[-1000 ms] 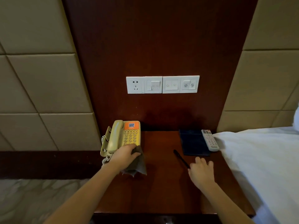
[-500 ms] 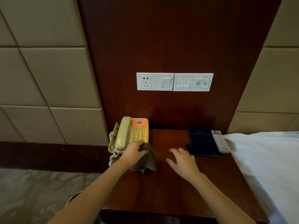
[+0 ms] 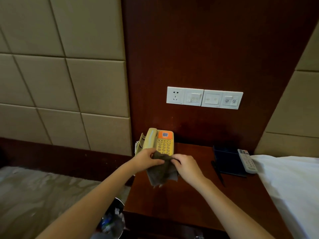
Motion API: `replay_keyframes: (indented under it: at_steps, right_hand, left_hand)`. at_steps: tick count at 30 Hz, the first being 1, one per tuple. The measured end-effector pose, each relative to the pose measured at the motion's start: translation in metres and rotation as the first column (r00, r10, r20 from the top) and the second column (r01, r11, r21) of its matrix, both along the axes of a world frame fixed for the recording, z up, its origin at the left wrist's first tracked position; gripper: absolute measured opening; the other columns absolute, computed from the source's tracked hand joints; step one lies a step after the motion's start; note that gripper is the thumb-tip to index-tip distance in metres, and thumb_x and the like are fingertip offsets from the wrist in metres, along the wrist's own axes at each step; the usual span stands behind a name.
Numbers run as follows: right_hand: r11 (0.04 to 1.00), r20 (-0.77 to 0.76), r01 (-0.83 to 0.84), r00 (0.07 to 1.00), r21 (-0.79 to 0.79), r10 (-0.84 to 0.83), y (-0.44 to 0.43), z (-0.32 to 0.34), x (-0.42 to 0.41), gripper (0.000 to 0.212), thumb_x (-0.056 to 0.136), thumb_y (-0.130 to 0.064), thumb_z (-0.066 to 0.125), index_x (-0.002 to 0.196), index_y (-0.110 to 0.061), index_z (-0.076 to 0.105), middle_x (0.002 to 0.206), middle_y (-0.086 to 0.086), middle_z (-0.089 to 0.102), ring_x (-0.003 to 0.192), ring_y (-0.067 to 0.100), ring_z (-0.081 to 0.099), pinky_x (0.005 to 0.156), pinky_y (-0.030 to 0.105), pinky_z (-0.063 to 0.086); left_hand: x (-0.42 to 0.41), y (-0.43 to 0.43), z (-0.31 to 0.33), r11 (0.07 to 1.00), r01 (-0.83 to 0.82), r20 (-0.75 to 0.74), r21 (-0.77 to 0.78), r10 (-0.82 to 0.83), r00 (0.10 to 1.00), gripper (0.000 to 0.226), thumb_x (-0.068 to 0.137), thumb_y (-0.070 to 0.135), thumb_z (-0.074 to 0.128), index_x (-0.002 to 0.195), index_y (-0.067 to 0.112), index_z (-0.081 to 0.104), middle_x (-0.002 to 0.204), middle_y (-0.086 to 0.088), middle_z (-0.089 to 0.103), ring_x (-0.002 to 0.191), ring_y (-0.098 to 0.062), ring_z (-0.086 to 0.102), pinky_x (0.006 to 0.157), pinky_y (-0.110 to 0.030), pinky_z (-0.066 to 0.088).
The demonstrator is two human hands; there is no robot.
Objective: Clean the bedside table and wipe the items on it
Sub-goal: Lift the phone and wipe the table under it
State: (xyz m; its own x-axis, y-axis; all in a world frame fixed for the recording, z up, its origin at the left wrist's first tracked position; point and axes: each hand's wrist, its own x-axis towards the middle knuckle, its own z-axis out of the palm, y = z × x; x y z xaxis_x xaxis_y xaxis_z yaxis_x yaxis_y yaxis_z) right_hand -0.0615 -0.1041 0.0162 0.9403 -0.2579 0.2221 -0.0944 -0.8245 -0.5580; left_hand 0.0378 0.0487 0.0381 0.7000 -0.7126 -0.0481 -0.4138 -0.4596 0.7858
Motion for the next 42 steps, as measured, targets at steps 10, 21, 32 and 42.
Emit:
replay_keyframes:
  at_steps: [10, 21, 32, 42]
  right_hand:
    - [0.931, 0.003, 0.077, 0.996, 0.356, -0.084, 0.012, -0.002, 0.022, 0.004, 0.094, -0.019, 0.054, 0.097, -0.018, 0.057, 0.101, 0.004, 0.064, 0.091, 0.014, 0.062, 0.068, 0.024, 0.053]
    - [0.939, -0.346, 0.084, 0.916, -0.334, -0.205, -0.003, -0.058, -0.011, 0.049, 0.1, -0.033, 0.041, 0.146, -0.023, 0.03, 0.151, 0.004, 0.031, 0.139, 0.022, 0.03, 0.112, 0.044, 0.03]
    - [0.941, -0.542, -0.2, 0.84, -0.274, 0.021, 0.019, -0.121, -0.001, 0.061, 0.099, -0.053, 0.009, 0.153, -0.028, -0.004, 0.16, -0.001, -0.014, 0.147, 0.015, -0.012, 0.117, 0.043, -0.007]
    - [0.946, -0.54, -0.104, 0.838, -0.308, -0.084, -0.03, -0.124, 0.009, 0.06, 0.099, -0.051, 0.008, 0.152, -0.027, -0.008, 0.159, -0.001, -0.018, 0.146, 0.013, -0.014, 0.117, 0.044, -0.009]
  left_hand:
    - [0.02, 0.028, -0.015, 0.988, -0.131, -0.191, -0.083, 0.113, 0.975, 0.036, 0.075, 0.034, 0.077, 0.096, 0.007, 0.066, 0.09, -0.003, 0.064, 0.088, -0.016, 0.062, 0.076, -0.028, 0.05]
    - [-0.01, 0.022, -0.086, 0.834, -0.194, 0.325, 0.517, 0.019, 0.945, 0.062, 0.094, 0.042, 0.049, 0.146, 0.018, 0.026, 0.15, -0.005, 0.031, 0.138, -0.024, 0.032, 0.112, -0.045, 0.031]
    - [-0.043, 0.014, -0.144, 0.79, -0.197, 0.478, 0.581, -0.135, 0.868, 0.064, 0.1, 0.051, 0.016, 0.153, 0.019, -0.004, 0.159, -0.004, -0.014, 0.147, -0.021, -0.012, 0.118, -0.04, -0.003]
    - [-0.025, -0.047, -0.149, 0.826, -0.164, 0.408, 0.539, -0.085, 0.909, 0.101, 0.07, 0.072, -0.026, 0.152, 0.016, -0.008, 0.159, -0.009, -0.013, 0.147, -0.024, -0.011, 0.118, -0.039, -0.003]
